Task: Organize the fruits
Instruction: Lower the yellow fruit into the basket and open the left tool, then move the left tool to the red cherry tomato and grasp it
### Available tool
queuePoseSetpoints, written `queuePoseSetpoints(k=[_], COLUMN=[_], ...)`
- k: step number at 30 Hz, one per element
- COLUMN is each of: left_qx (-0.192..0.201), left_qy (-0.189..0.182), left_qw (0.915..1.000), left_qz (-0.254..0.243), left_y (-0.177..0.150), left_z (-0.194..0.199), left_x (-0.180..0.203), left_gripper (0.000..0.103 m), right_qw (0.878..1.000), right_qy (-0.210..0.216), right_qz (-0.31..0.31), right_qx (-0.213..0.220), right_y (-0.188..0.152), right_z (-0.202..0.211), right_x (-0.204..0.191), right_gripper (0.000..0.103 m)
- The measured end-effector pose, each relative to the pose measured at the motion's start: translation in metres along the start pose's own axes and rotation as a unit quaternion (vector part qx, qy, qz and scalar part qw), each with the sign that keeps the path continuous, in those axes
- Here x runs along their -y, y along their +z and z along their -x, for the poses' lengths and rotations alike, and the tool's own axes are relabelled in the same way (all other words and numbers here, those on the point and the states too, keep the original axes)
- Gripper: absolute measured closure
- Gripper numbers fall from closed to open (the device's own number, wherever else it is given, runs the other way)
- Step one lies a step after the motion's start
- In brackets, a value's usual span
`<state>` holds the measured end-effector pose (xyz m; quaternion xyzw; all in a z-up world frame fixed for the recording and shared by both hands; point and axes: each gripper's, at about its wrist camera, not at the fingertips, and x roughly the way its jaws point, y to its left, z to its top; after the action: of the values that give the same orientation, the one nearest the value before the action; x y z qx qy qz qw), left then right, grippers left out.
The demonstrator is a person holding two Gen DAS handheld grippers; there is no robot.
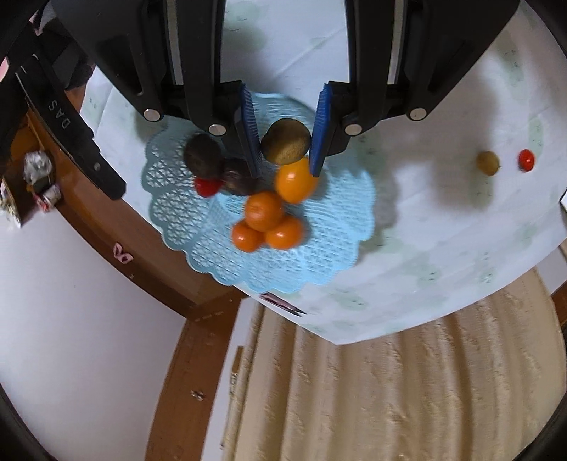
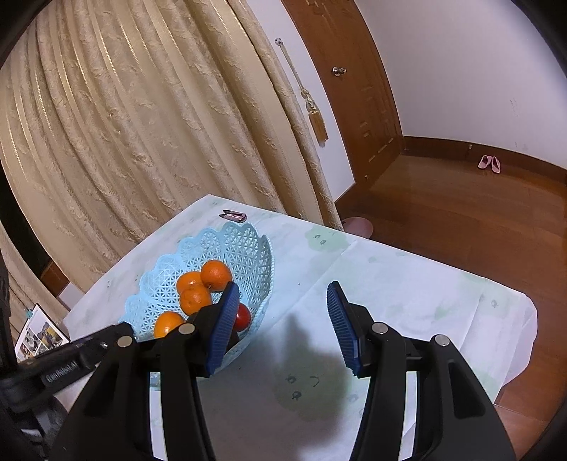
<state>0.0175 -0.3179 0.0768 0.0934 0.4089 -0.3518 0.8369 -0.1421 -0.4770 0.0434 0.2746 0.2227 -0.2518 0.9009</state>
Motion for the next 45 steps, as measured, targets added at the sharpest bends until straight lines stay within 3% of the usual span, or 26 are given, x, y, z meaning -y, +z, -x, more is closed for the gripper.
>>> queuePoseSetpoints(k=[9,10,11,13,22,34,45], left_qx=[-0.012,-0.01,-0.007,0.007,0.043,0.092,0.118], left_qy=[-0.023,-0.022,-0.022,-0.022,0.009,0.026,0.088], left_qw=[0.9997,0.9997,0.9997,0.9996,0.9986,0.9939,0.9832], left_qz=[-0.006,-0.005,0.0,0.013,0.029,0.054,0.108], left_y=[-0.003,-0.002,-0.001,0.0,0.007,0.013,0.005], left_z=[-0.009,-0.008,-0.005,-0.001,0.017,0.06,0.096], left_x=[0.008,0.007,0.005,0.0,-0.019,-0.051,-0.13], left_gripper=[0.073,0.062,0.043,0.03,0.013,0.011,0.011], right_qw=[1.0,1.0,1.0,1.0,1.0,0.999,0.999], right_qy=[-0.001,-0.001,-0.002,-0.002,0.005,0.011,0.039], right_qz=[-0.003,-0.003,-0.004,-0.002,0.006,-0.003,0.017], right_qx=[0.004,0.005,0.007,0.012,0.019,0.031,0.019], right_y=[0.001,0.001,0.0,0.0,0.0,-0.002,-0.007], right_z=[0.002,0.003,0.004,0.006,0.013,0.021,0.014], right_x=[0.001,0.0,0.0,-0.003,-0.015,-0.019,-0.049], right_gripper=[0.049,0.044,0.041,0.04,0.036,0.032,0.032])
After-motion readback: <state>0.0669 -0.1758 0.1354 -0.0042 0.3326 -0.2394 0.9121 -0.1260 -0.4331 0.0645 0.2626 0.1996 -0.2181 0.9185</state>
